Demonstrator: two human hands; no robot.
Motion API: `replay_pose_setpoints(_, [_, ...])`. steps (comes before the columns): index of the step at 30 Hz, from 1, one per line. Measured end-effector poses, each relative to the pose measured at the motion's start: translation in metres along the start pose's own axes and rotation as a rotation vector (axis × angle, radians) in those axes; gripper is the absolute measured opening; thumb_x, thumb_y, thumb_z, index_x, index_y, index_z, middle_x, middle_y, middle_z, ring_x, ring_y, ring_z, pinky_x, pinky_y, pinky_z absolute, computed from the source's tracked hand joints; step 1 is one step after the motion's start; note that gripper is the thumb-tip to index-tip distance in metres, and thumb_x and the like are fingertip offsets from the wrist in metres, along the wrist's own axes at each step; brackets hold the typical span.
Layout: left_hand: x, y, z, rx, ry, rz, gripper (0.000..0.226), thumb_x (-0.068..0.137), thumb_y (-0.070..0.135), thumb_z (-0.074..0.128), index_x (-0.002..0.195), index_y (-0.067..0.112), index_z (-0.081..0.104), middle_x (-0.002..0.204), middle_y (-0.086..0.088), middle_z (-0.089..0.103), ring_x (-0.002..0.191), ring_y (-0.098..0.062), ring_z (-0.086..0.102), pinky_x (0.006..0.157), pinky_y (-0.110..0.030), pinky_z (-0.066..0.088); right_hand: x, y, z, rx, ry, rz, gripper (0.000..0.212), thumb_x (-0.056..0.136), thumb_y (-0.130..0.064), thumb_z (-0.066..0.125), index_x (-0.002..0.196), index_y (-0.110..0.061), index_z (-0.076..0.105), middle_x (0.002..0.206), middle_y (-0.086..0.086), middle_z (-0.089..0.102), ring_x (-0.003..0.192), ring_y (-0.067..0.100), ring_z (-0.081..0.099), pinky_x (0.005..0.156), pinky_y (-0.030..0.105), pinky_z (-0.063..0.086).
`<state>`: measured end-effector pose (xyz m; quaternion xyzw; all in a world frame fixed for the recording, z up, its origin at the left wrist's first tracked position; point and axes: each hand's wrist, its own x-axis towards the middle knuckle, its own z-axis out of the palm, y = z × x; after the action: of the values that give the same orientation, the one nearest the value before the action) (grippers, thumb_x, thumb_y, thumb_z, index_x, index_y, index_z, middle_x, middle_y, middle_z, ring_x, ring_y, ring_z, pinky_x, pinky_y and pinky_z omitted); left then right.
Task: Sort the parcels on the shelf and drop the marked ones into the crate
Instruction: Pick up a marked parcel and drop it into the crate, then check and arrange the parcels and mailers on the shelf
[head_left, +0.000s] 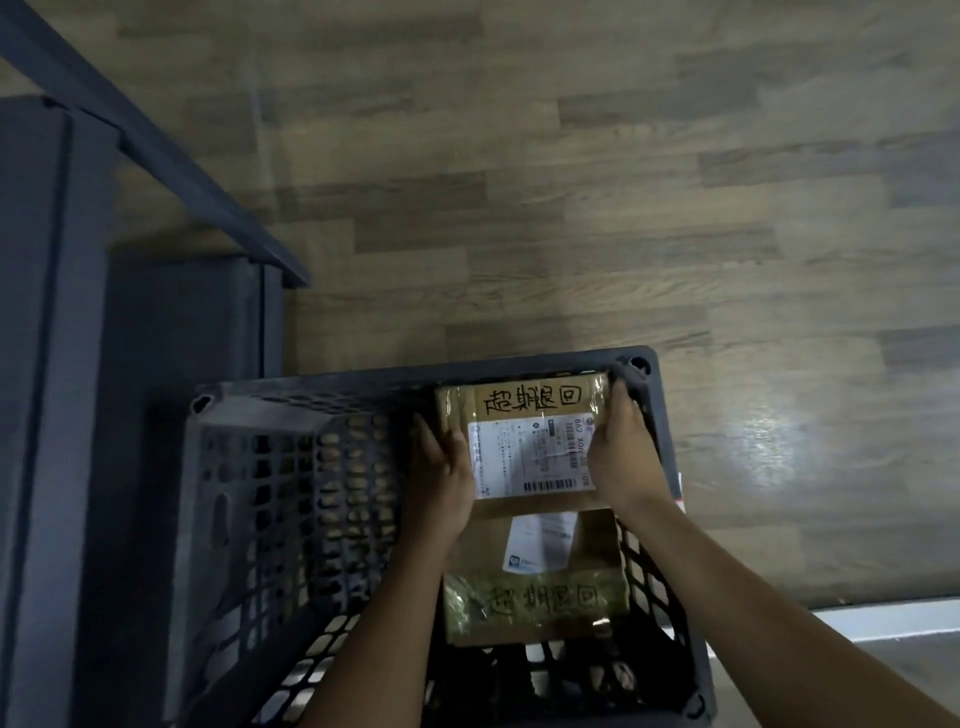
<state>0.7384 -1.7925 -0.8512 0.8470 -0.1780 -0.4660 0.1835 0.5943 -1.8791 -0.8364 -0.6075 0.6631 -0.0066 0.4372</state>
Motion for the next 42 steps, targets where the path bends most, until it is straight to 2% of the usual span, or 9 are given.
replay_pose_setpoints(4, [-0.036, 0.006, -0.038, 0.132, 0.092, 0.015, 0.064, 0.1, 0.043, 0.026, 0.152, 0.023, -0.004, 0.161, -0.006, 0.004, 0.145, -0.03, 0.021, 0.114, -0.044, 0.025, -0.042, -0.023, -0.033, -0.023, -0.042, 0.024, 0.056, 0.1, -0.02, 0.034, 0.151, -0.017, 0.012, 0.155, 0.007, 0.023, 0.134, 0.03, 0.038, 0.105, 0.044, 0.036])
replay_pose_setpoints(7, [-0.084, 0.017, -0.076, 0.206, 0.098, 0.114, 0.06, 0.102, 0.036, 0.026, 0.153, 0.02, -0.002, 0.162, -0.003, -0.003, 0.149, -0.022, 0.006, 0.12, -0.041, 0.014, -0.081, -0.056, -0.061, -0.047, -0.048, -0.061, 0.054, 0.099, -0.026, 0.034, 0.15, -0.025, 0.017, 0.153, 0.004, 0.027, 0.123, 0.029, 0.051, 0.098, 0.047, 0.046])
replay_pose_setpoints(9, [-0.122, 0.029, -0.105, 0.225, 0.092, 0.124, 0.059, 0.102, 0.039, 0.023, 0.153, 0.024, -0.004, 0.162, 0.0, -0.006, 0.149, -0.018, 0.001, 0.121, -0.04, 0.009, -0.112, -0.091, -0.079, -0.089, -0.074, -0.131, 0.053, 0.1, -0.026, 0.033, 0.151, -0.025, 0.017, 0.155, 0.001, 0.024, 0.129, 0.025, 0.046, 0.102, 0.041, 0.043])
replay_pose_setpoints(12, [-0.187, 0.053, -0.155, 0.107, 0.112, 0.121, 0.057, 0.1, 0.046, 0.021, 0.153, 0.03, 0.003, 0.161, 0.007, 0.001, 0.149, -0.015, 0.005, 0.121, -0.041, 0.01, -0.168, -0.154, -0.105, -0.157, -0.166, -0.236, 0.052, 0.101, -0.029, 0.033, 0.151, -0.023, 0.018, 0.158, -0.001, 0.02, 0.143, 0.019, 0.025, 0.113, 0.034, 0.027])
replay_pose_setpoints(15, [-0.25, 0.072, -0.211, -0.035, 0.227, 0.159, 0.055, 0.101, 0.042, 0.023, 0.152, 0.024, 0.016, 0.161, 0.003, 0.013, 0.148, -0.015, 0.012, 0.12, -0.037, 0.015, -0.229, -0.221, -0.128, -0.27, -0.278, -0.378, 0.053, 0.101, -0.032, 0.031, 0.151, -0.021, 0.017, 0.157, 0.001, 0.021, 0.143, 0.02, 0.024, 0.112, 0.033, 0.027])
replay_pose_setpoints(20, [-0.374, 0.079, -0.305, -0.147, 0.466, 0.143, 0.055, 0.101, 0.043, 0.025, 0.152, 0.023, 0.019, 0.16, 0.001, 0.016, 0.147, -0.016, 0.015, 0.119, -0.035, 0.015, -0.34, -0.319, -0.153, -0.475, -0.379, -0.697, 0.051, 0.101, -0.034, 0.028, 0.151, -0.022, 0.019, 0.158, -0.003, 0.019, 0.143, 0.018, 0.025, 0.111, 0.035, 0.028])
replay_pose_setpoints(31, [-0.605, -0.042, -0.381, -0.452, 0.93, -0.151, 0.052, 0.1, 0.036, 0.027, 0.15, 0.018, 0.025, 0.157, -0.002, 0.024, 0.143, -0.023, 0.026, 0.115, -0.038, 0.023, -0.562, -0.391, -0.111, -0.614, -0.766, -1.137, 0.055, 0.1, -0.035, 0.033, 0.15, -0.019, 0.017, 0.158, -0.002, 0.013, 0.142, 0.021, 0.022, 0.112, 0.04, 0.029])
replay_pose_setpoints(36, [-0.638, -0.105, -0.379, -0.509, 0.931, -0.317, 0.053, 0.101, 0.036, 0.028, 0.15, 0.017, 0.023, 0.158, -0.006, 0.022, 0.145, -0.025, 0.02, 0.116, -0.036, 0.019, -0.609, -0.383, -0.078, -0.693, -0.834, -1.27, 0.057, 0.099, -0.035, 0.036, 0.15, -0.015, 0.018, 0.157, 0.003, 0.017, 0.141, 0.022, 0.026, 0.113, 0.039, 0.028])
replay_pose_setpoints(42, [-0.624, -0.143, -0.409, -0.561, 0.826, -0.328, 0.054, 0.101, 0.037, 0.026, 0.151, 0.021, 0.019, 0.16, -0.002, 0.014, 0.147, -0.022, 0.014, 0.119, -0.039, 0.015, -0.633, -0.405, -0.028, -0.728, -0.812, -1.26, 0.055, 0.097, -0.03, 0.039, 0.148, -0.012, 0.024, 0.15, 0.012, 0.029, 0.135, 0.029, 0.036, 0.109, 0.042, 0.033])
